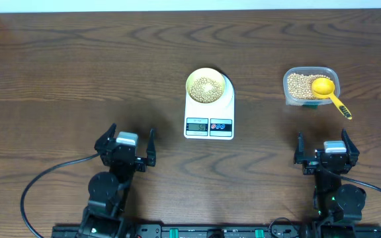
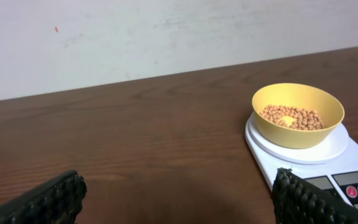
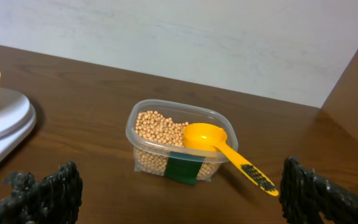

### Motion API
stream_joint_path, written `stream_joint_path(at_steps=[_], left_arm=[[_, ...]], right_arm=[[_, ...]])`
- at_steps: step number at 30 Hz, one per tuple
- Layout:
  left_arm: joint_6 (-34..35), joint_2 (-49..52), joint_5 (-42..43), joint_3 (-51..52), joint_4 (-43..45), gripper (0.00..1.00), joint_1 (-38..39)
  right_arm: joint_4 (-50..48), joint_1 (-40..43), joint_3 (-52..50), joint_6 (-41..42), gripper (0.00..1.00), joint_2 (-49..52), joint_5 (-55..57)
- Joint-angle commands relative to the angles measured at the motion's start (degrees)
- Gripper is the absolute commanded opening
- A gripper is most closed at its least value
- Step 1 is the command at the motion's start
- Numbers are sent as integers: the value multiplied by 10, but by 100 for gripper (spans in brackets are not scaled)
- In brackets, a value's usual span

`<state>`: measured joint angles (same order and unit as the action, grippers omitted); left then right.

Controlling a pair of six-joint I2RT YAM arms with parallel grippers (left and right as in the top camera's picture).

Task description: Scoop item into bowl and weigh 50g on scale

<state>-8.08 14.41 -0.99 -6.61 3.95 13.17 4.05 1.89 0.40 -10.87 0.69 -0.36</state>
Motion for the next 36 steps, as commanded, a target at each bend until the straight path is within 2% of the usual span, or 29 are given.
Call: stream_joint_path(at_steps=[1,5,10,12,36], left_arm=[[9,-44,-12,29,4,97,-4],[9,-92,-12,61,2,98,-4],[9,-144,-12,64,-62,98,-4],[9,-143,-12,64,-82,98,-3],[9,-141,-12,64,-80,97,-3]], right_arm=[[2,-5,-1,-5,99,-4,2],[2,-5,-1,-5,99,-4,2],[2,-5,-1,-5,99,-4,2],[2,-5,-1,-5,99,-4,2],[2,-5,-1,-5,99,-4,2]])
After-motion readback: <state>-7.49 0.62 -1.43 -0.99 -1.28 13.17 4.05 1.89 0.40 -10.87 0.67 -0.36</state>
